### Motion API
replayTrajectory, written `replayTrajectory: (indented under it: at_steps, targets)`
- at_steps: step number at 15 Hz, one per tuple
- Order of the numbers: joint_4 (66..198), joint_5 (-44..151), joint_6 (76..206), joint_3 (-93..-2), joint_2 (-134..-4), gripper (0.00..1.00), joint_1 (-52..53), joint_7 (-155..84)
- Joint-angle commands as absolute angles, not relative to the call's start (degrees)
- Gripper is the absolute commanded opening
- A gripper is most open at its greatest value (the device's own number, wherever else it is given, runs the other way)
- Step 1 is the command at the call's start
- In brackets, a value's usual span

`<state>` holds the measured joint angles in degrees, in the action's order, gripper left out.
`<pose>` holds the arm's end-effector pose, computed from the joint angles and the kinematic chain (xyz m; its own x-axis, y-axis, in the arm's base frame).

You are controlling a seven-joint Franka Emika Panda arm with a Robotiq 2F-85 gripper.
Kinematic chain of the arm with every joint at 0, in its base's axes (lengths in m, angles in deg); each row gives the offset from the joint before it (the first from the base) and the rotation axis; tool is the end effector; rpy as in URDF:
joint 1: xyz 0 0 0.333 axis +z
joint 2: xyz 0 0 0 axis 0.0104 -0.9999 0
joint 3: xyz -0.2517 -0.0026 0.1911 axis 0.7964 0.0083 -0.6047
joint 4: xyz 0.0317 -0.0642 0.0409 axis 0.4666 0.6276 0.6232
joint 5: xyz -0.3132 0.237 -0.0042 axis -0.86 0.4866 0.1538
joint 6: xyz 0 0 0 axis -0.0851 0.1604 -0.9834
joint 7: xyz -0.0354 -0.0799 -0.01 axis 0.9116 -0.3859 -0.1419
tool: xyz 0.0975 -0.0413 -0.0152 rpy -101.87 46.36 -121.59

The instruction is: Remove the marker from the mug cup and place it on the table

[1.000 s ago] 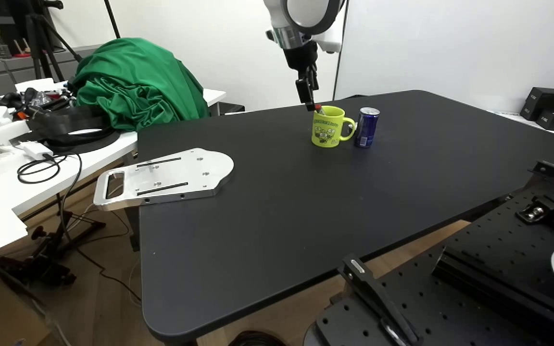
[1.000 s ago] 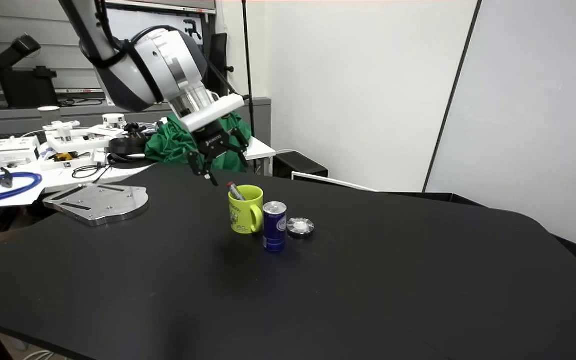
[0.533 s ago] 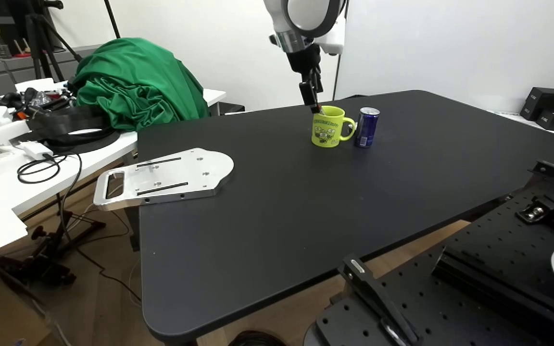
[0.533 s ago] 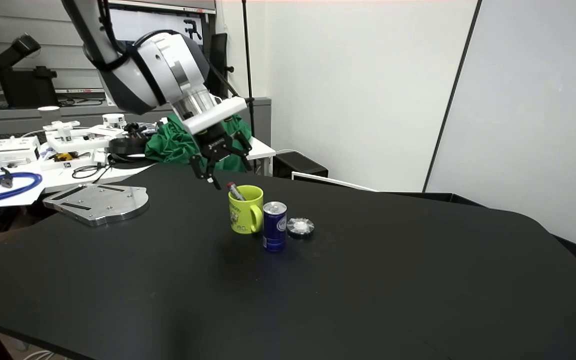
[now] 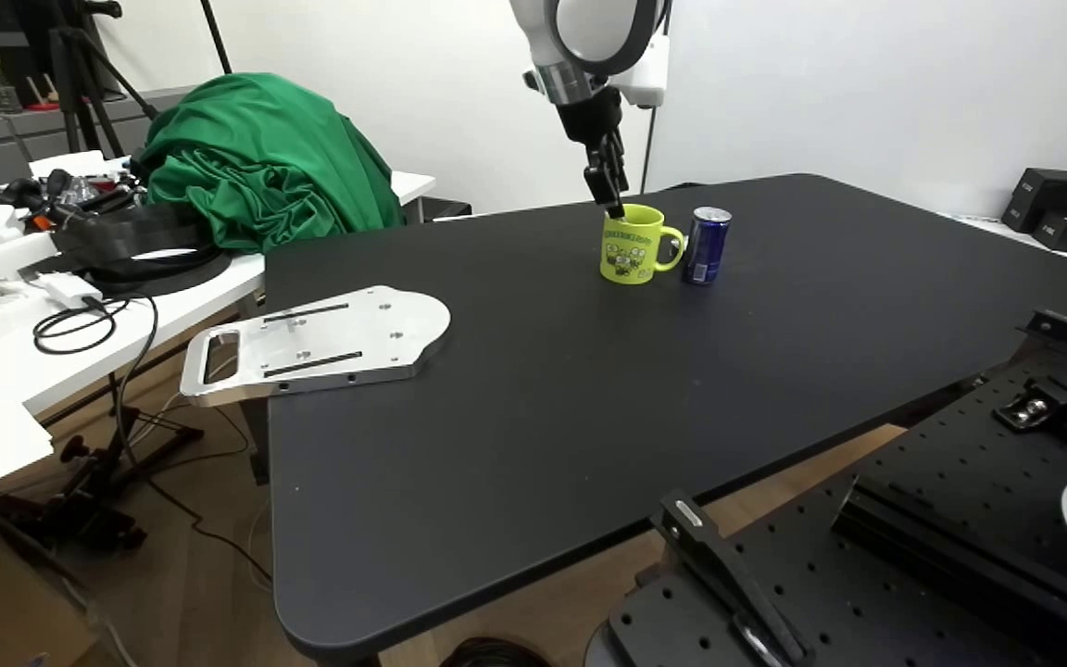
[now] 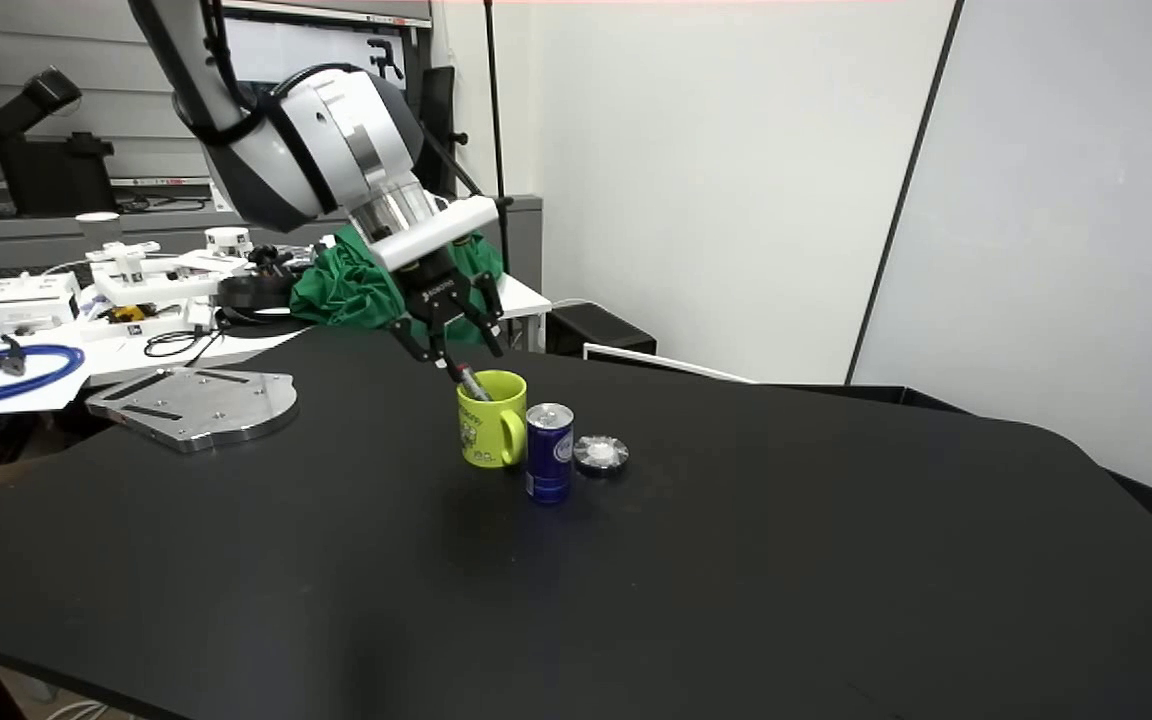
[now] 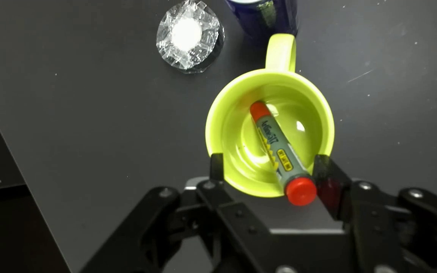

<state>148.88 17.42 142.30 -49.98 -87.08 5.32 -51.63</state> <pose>0.6122 0.0403 0.1696 0.6945 0.6484 -0.3118 0.7192 -0.6120 0.3290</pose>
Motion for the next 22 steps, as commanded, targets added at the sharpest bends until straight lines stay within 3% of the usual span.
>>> replayTrajectory:
  at_steps: [1, 5, 7, 8, 10, 20, 22]
  targets:
    - [147.11, 17.65, 140.64, -49.66, -87.94, 0.33, 5.57, -49.95]
    - [146.91, 18.13, 139.76, -49.83, -87.97, 0.05, 5.43, -50.14]
    - [146.83, 18.71, 139.17, -49.86, -87.95, 0.0, 5.38, -50.32]
    - [146.77, 18.9, 138.81, -49.82, -87.98, 0.35, 5.46, -50.21]
    - [146.8, 18.92, 138.5, -49.89, -88.07, 0.31, 5.58, -50.15]
    - [147.01, 18.64, 138.75, -50.3, -88.54, 0.98, 6.18, -49.82]
    - [146.96, 18.78, 138.98, -50.38, -88.73, 1.0, 6.17, -49.85]
